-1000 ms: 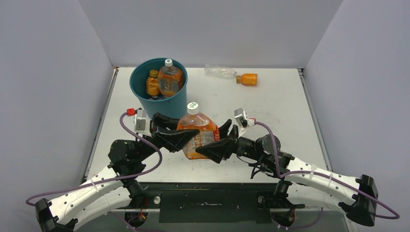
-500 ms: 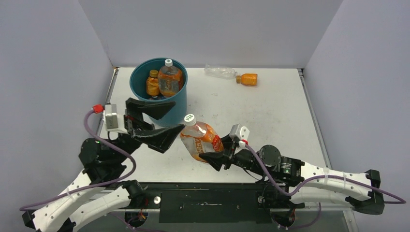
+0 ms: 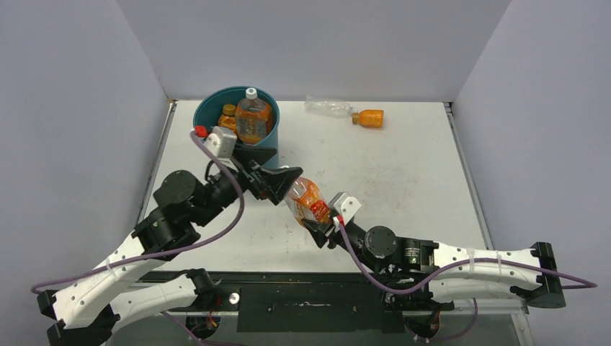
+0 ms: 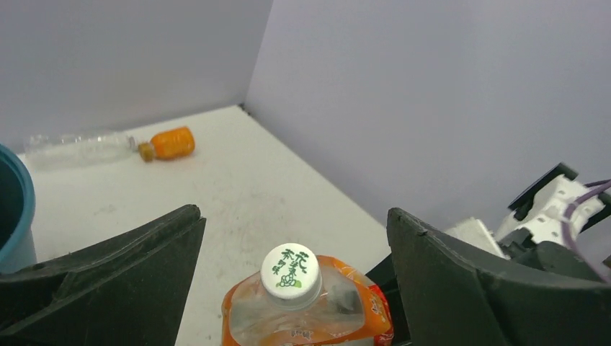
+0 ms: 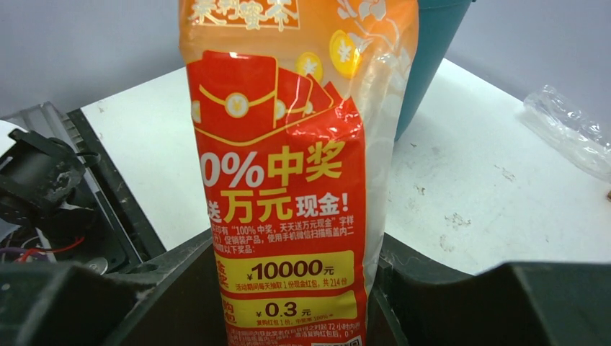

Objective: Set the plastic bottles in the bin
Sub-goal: Place the plastic bottle in the trash bin.

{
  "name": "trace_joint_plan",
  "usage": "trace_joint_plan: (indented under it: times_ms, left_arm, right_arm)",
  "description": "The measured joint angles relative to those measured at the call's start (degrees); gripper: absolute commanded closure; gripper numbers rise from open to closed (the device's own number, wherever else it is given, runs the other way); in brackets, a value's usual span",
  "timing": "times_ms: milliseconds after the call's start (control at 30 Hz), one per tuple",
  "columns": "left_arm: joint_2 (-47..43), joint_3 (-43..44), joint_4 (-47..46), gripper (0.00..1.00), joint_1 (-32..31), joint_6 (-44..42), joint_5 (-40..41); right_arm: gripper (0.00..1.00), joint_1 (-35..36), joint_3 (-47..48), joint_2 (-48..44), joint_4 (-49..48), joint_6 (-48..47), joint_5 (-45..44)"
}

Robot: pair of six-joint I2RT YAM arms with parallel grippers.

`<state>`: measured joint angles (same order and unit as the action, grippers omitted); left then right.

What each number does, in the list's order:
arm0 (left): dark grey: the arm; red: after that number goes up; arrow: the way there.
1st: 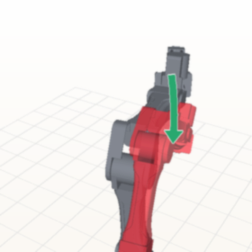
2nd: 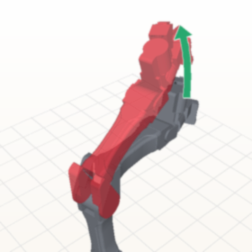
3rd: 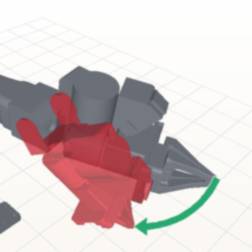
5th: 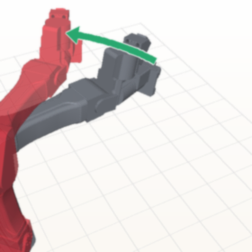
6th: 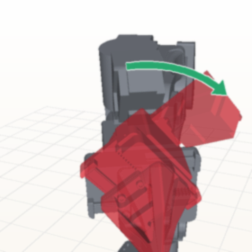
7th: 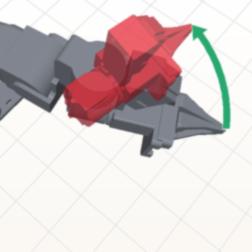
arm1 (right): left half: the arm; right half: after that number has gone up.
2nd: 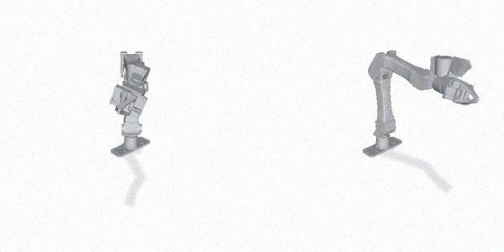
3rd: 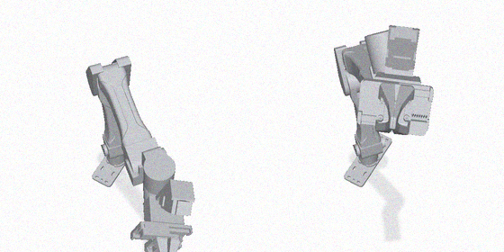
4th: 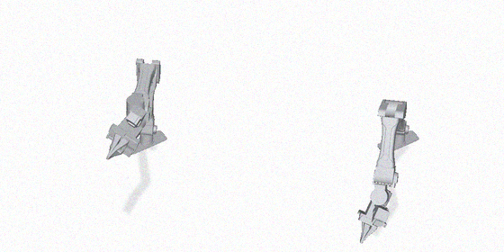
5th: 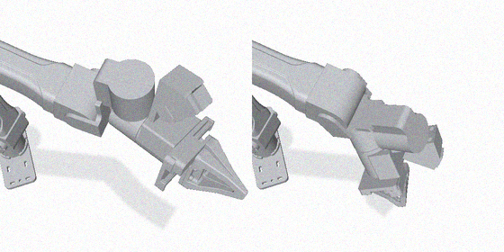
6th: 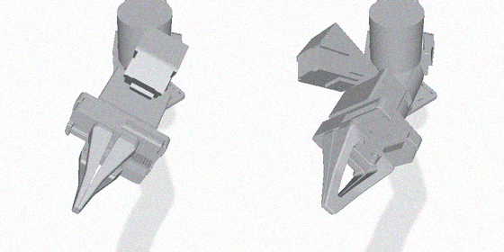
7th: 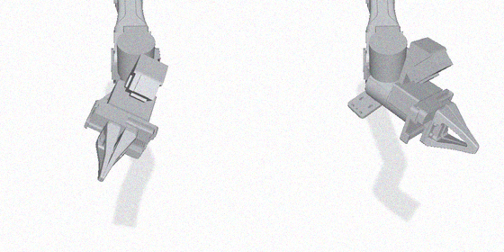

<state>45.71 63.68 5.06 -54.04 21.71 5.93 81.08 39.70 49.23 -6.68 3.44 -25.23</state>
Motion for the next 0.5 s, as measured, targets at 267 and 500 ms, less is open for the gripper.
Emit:
trace_joint_plan:
  times_ms: [267,500]
  left_arm:
    - [6.4,0.0,5.8,0.4,-2.7,-1.2,2.6]
    - [6.4,0.1,6.4,0.41,-3.2,-1.4,3.3]
  right_arm:
    - [0.95,1.5,0.0,1.7,-0.7,-1.5,-2.8]
    - [0.95,1.5,-0.5,1.7,-1.0,-1.7,-3.5]
